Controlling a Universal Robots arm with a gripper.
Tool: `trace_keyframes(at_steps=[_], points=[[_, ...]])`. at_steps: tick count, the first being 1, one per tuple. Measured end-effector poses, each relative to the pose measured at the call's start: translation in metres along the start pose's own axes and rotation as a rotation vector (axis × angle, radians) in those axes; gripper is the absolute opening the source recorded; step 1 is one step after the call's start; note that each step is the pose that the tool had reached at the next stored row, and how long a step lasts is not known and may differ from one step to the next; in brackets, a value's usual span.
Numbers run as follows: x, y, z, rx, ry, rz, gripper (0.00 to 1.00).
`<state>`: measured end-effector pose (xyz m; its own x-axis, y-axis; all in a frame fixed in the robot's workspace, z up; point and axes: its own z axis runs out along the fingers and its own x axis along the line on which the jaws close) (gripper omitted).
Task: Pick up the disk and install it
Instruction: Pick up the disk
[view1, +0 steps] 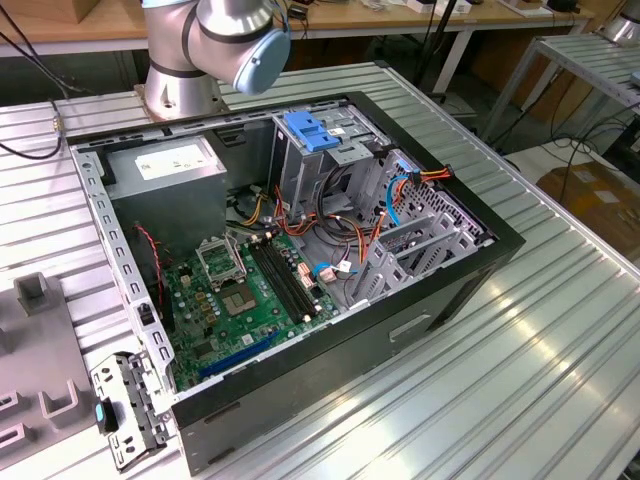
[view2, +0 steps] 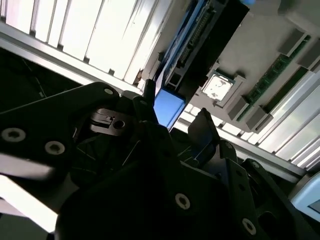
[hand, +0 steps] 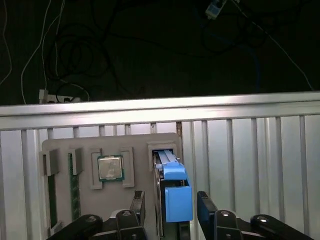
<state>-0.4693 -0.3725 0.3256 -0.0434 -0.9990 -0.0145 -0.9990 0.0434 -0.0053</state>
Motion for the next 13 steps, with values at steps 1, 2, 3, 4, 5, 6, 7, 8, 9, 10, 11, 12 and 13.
trace_keyframes(at_steps=[1,2,3,4,5,6,7,8,9,10,11,12,13], points=[[0.0001,0.0012,0.0016,-0.0001,0.0,-0.005,0.54],[0.0002,0.0025,0.0029,-0.0004,0.0001,-0.009,0.54],[0.0003,0.004,0.0044,-0.0003,0.0,-0.013,0.54],[0.0003,0.0053,0.006,-0.0002,-0.0001,-0.015,0.54],[0.0004,0.0056,0.0085,0.0,-0.001,-0.016,0.54],[0.0004,0.0057,0.0099,-0.0002,-0.0009,-0.016,0.54],[0.0003,0.0055,0.0113,-0.0003,-0.0009,-0.016,0.54],[0.0001,0.0053,0.0118,-0.0003,-0.0007,-0.016,0.54],[0.0002,0.0053,0.012,-0.0004,0.0002,-0.016,0.54],[0.0002,0.0053,0.0121,-0.0003,0.0012,-0.016,0.54],[0.0002,0.0053,0.0122,-0.0002,0.0022,-0.016,0.54],[0.0002,0.0053,0.0122,-0.0001,0.0027,-0.016,0.54],[0.0002,0.0053,0.0121,-0.0002,0.0032,-0.016,0.54]])
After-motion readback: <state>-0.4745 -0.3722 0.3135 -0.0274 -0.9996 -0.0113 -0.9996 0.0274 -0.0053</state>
